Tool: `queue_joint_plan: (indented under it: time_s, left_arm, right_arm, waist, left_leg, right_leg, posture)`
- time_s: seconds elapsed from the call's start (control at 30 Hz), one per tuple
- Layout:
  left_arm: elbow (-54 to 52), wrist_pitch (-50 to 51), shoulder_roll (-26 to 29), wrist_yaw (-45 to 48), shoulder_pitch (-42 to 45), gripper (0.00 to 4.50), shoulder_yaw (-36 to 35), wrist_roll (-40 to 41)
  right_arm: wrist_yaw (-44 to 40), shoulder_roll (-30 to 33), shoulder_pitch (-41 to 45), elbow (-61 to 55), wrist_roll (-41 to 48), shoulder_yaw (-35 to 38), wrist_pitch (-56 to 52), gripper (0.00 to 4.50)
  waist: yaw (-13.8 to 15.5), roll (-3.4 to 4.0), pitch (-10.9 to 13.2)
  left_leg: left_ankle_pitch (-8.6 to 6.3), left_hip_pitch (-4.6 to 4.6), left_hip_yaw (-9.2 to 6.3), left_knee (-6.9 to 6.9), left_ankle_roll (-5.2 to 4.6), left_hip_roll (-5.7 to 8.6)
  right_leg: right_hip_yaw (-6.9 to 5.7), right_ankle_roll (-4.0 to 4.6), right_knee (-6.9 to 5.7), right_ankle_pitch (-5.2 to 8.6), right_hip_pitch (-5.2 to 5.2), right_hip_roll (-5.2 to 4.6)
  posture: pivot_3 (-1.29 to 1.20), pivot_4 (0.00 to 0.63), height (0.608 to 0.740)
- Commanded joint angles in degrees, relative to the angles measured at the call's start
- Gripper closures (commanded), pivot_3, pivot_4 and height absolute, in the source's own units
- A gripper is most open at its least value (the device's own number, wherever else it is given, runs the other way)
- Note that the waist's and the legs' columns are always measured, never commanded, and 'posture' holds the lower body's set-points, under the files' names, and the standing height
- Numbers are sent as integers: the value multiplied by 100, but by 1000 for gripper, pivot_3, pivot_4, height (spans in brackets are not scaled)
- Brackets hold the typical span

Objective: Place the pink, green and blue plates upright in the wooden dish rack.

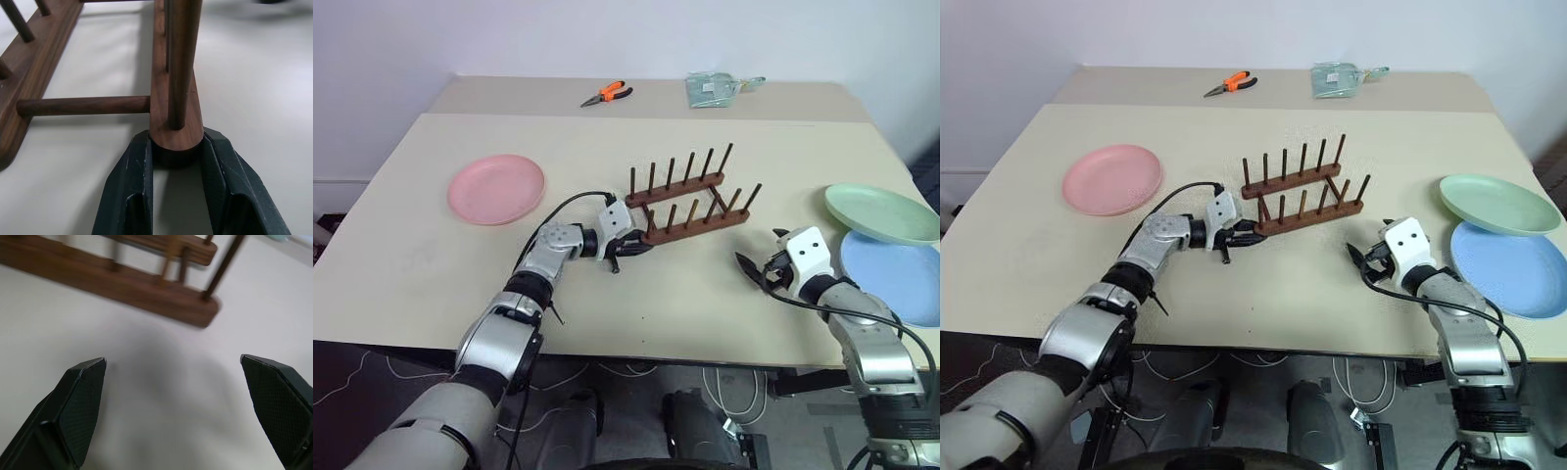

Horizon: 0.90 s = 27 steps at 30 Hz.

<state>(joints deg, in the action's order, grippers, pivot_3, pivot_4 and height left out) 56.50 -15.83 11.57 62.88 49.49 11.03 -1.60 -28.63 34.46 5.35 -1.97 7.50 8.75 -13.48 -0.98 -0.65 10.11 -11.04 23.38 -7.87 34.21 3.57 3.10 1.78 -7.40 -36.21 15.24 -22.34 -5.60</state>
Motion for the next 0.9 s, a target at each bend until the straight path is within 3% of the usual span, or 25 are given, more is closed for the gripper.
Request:
queue_joint_plan:
  time_s: [0.03,0.1,0.3,0.33,0.4,0.43,0.5,0.63,0.67,0.77,0.83,0.9]
  left_arm:
    - [-795,94,227,746,-255,3720,115,190]
    - [-1081,327,452,945,-403,3720,168,168]
    - [-1074,622,895,319,-536,951,166,-180]
    - [-1155,685,990,293,-586,418,199,-221]
    - [-1519,1073,1185,568,-761,401,212,-76]
    - [-1786,1227,1273,735,-883,576,217,31]
    - [-2512,1689,1406,1073,-1176,1379,275,278]
    - [-3882,2445,1318,1261,-1719,3304,625,513]
    - [-4070,2440,1227,1101,-1818,3835,734,414]
    - [-4136,2586,905,513,-1907,3835,925,136]
    - [-3413,2198,726,-680,-1713,3835,1088,-633]
    - [-2880,2255,541,-1448,-1511,3835,1029,-868]
  right_arm:
    - [-107,244,-57,29,47,362,154,0]
    - [-230,409,-208,96,59,493,175,0]
    - [-576,628,-578,-139,212,632,123,0]
    - [-692,659,-657,-238,269,640,90,255]
    - [-948,719,-835,-479,431,639,-56,806]
    - [-1065,759,-920,-605,480,605,-122,1389]
    - [-1291,814,-1067,-844,560,478,-230,2384]
    - [-1467,798,-1104,-1079,486,130,-428,4337]
    - [-1462,763,-1076,-1073,447,28,-458,4500]
    - [-1253,608,-907,-944,207,-260,-451,4500]
    - [-815,372,-513,-536,-321,-648,-222,4500]
    - [-505,147,-180,-214,-614,-855,-184,4500]
  waist:
    - [-14,0,0]
    - [-12,1,0]
    - [-26,1,-1]
    - [-29,1,-1]
    - [-54,4,-3]
    - [-76,6,-4]
    - [-135,9,-6]
    - [-139,12,-8]
    - [-125,12,-9]
    - [-70,2,-15]
    - [-15,-23,-40]
    - [14,-32,-45]
  left_leg:
    - [0,0,0,0,0,0]
    - [0,0,0,-2,0,-1]
    - [0,-6,-1,-1,-1,-3]
    - [0,-7,-1,-1,-1,-3]
    - [0,-8,0,-1,-1,-4]
    - [0,-8,0,-1,-1,-4]
    - [0,-9,-1,-1,-1,-4]
    - [0,-12,-1,0,-1,-7]
    - [0,-11,-1,2,-1,-7]
    - [-1,-11,-2,5,0,-6]
    - [0,-14,-1,6,-1,-5]
    - [0,-42,-1,8,0,-6]
  right_leg:
    - [0,0,0,0,-1,0]
    - [1,1,0,0,-1,0]
    - [0,1,-2,0,3,1]
    - [0,1,-3,0,4,0]
    - [0,1,-3,0,4,1]
    - [0,1,-4,0,4,1]
    - [0,1,-7,1,6,1]
    - [1,3,-10,1,9,2]
    - [1,3,-9,1,10,1]
    - [1,4,0,2,18,0]
    - [1,4,2,1,19,0]
    - [1,6,4,0,47,0]
  posture:
    - [0,150,740]
    - [0,150,740]
    - [0,150,740]
    - [0,150,740]
    - [0,150,740]
    - [0,150,740]
    - [0,150,740]
    - [0,150,740]
    - [0,150,740]
    - [0,150,740]
    - [0,150,740]
    - [0,150,740]
